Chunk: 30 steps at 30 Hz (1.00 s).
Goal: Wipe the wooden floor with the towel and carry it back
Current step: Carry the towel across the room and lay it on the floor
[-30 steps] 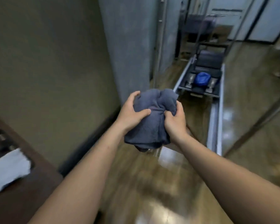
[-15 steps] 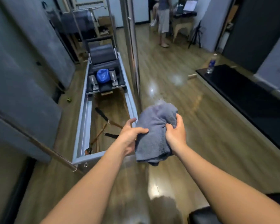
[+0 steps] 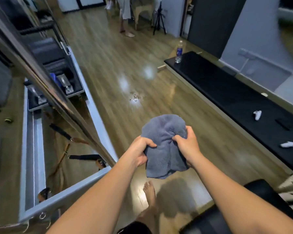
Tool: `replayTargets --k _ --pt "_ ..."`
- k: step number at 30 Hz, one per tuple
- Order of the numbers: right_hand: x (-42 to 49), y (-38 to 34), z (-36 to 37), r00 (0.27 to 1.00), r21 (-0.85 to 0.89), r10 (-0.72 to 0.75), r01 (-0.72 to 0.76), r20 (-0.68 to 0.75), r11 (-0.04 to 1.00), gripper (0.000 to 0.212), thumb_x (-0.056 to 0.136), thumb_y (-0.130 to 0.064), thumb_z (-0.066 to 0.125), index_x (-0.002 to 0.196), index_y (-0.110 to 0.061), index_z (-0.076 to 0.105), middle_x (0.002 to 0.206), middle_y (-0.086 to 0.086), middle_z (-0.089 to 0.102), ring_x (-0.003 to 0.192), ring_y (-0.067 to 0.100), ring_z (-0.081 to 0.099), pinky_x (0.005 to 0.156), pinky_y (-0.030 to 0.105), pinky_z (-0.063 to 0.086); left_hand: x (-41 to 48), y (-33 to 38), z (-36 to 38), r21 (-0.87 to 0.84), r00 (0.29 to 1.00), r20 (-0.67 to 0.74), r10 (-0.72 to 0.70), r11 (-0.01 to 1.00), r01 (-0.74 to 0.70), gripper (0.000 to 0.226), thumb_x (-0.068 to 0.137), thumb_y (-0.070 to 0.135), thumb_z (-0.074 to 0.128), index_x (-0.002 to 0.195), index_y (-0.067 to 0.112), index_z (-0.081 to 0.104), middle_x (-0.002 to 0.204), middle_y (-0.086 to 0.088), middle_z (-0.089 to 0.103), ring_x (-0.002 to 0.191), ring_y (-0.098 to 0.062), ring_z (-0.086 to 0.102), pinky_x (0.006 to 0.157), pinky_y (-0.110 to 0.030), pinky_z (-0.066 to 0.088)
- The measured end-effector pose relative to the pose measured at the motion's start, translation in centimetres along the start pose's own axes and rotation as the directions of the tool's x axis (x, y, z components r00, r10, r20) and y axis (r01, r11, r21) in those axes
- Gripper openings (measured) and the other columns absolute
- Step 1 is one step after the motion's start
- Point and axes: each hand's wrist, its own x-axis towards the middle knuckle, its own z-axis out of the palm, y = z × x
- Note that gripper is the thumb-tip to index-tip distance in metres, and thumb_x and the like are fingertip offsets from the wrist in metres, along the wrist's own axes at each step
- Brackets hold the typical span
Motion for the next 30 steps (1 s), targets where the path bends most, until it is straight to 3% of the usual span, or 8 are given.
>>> replayTargets --k 3,7,10,13,15,19,23,30 --pt "5.8 -0.5 1.5 0.999 -0.003 0.029 -0.029 0.029 1.0 0.016 0.093 -0.02 0.068 0.101 -0.021 0.055 0.099 0.002 0.071 0.091 0.017 0.069 0.083 0.037 0.054 5.5 2.3 -0.5 -0.048 0.997 0.041 -0.061 0.997 0.063 0.049 0.078 -0.017 0.04 0.119 -0.003 0.063 0.102 -0.021 0.073 0.083 -0.035 0.073 0.064 -0.039 0.061" --pt "13.1 -1.5 3.2 0.997 -0.117 0.062 -0.057 0.044 0.992 0.014 0.097 -0.02 0.064 0.107 -0.016 0.055 0.1 0.003 0.069 0.093 0.019 0.066 0.082 0.033 0.054 11.9 6.0 -1.5 -0.082 0.994 0.045 -0.1 0.991 0.103 0.042 0.084 0.01 0.071 0.125 0.01 0.063 0.115 -0.015 0.073 0.1 -0.029 0.072 0.077 -0.04 0.06" --pt "17.9 -1.8 4.0 0.997 -0.199 0.052 -0.041 0.052 0.979 0.015 0.096 -0.012 0.063 0.107 -0.015 0.054 0.096 -0.002 0.066 0.085 0.012 0.064 0.078 0.028 0.051 16.6 7.7 -2.1 -0.05 0.996 -0.085 -0.041 0.998 0.036 0.036 0.087 0.011 0.073 0.122 0.016 0.063 0.11 -0.008 0.075 0.095 -0.025 0.074 0.074 -0.037 0.06" --pt "21.5 -1.5 5.2 0.996 -0.28 0.036 -0.012 0.081 0.96 0.018 0.096 -0.008 0.063 0.107 -0.015 0.051 0.088 -0.01 0.061 0.075 -0.001 0.057 0.067 0.009 0.045 20.3 8.2 -2.8 0.034 0.964 -0.256 0.065 0.998 -0.058 0.036 0.088 0.01 0.075 0.119 0.015 0.059 0.108 -0.006 0.074 0.091 -0.02 0.073 0.073 -0.034 0.058" --pt "23.9 -1.2 6.3 0.994 -0.33 0.022 0.015 0.108 0.944 0.019 0.095 -0.007 0.063 0.106 -0.015 0.05 0.088 -0.011 0.058 0.076 0.001 0.055 0.061 0.005 0.04 22.3 8.3 -3.4 0.135 0.925 -0.347 0.152 0.985 -0.111 0.034 0.088 0.015 0.076 0.116 0.015 0.057 0.107 -0.006 0.072 0.093 -0.021 0.071 0.079 -0.036 0.057" --pt "29.0 -0.7 8.1 0.973 -0.395 0.118 -0.031 0.198 0.918 0.019 0.096 -0.014 0.063 0.11 -0.018 0.05 0.097 -0.006 0.061 0.086 0.014 0.058 0.072 0.027 0.043 25.6 9.9 -4.0 0.319 0.861 -0.432 0.269 0.938 -0.134 0.024 0.091 0.023 0.071 0.108 0.017 0.054 0.102 -0.004 0.07 0.093 -0.02 0.067 0.082 -0.035 0.053" --pt "35.4 -1.0 8.9 0.95 -0.429 0.195 -0.076 0.242 0.9 0.024 0.093 -0.01 0.065 0.093 -0.029 0.051 0.093 0.001 0.069 0.091 0.023 0.065 0.08 0.037 0.05 30.3 12.3 -3.8 0.307 0.864 -0.464 0.196 0.95 -0.05 0.016 0.092 0.027 0.068 0.103 0.027 0.056 0.1 0.0 0.072 0.095 -0.021 0.068 0.088 -0.045 0.054" --pt "46.2 -0.2 8.0 0.873 -0.564 0.353 -0.113 0.337 0.818 0.025 0.092 -0.004 0.059 0.111 -0.019 0.053 0.085 -0.011 0.061 0.076 0.003 0.056 0.056 0.006 0.039 39.0 14.5 -0.5 0.207 0.856 -0.517 0.02 0.973 0.102 0.031 0.087 0.006 0.053 0.106 0.03 0.058 0.101 -0.001 0.072 0.098 -0.022 0.069 0.09 -0.049 0.054"
